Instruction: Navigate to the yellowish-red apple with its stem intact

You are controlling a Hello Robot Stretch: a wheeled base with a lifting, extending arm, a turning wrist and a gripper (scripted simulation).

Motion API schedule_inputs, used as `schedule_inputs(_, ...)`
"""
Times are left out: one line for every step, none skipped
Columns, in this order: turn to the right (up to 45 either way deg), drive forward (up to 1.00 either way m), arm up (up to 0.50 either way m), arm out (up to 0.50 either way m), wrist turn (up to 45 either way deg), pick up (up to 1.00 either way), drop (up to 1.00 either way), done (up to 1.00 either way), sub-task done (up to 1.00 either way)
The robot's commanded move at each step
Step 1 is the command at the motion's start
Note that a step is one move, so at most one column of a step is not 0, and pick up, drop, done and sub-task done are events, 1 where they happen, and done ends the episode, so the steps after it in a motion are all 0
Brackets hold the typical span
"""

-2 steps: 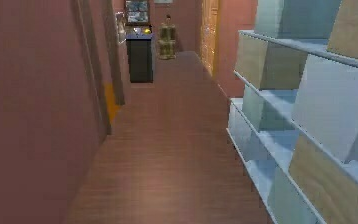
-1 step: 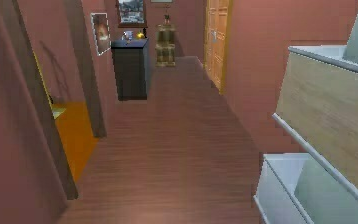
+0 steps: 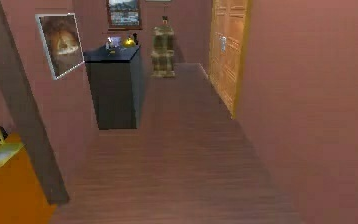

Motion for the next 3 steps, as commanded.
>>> schedule_inputs(0.0,1.0,0.0,0.0,0.0,0.0,0.0,0.0,0.0)
schedule_inputs(0.0,1.0,0.0,0.0,0.0,0.0,0.0,0.0,0.0)
schedule_inputs(6.0,0.0,0.0,0.0,0.0,0.0,0.0,0.0,0.0)
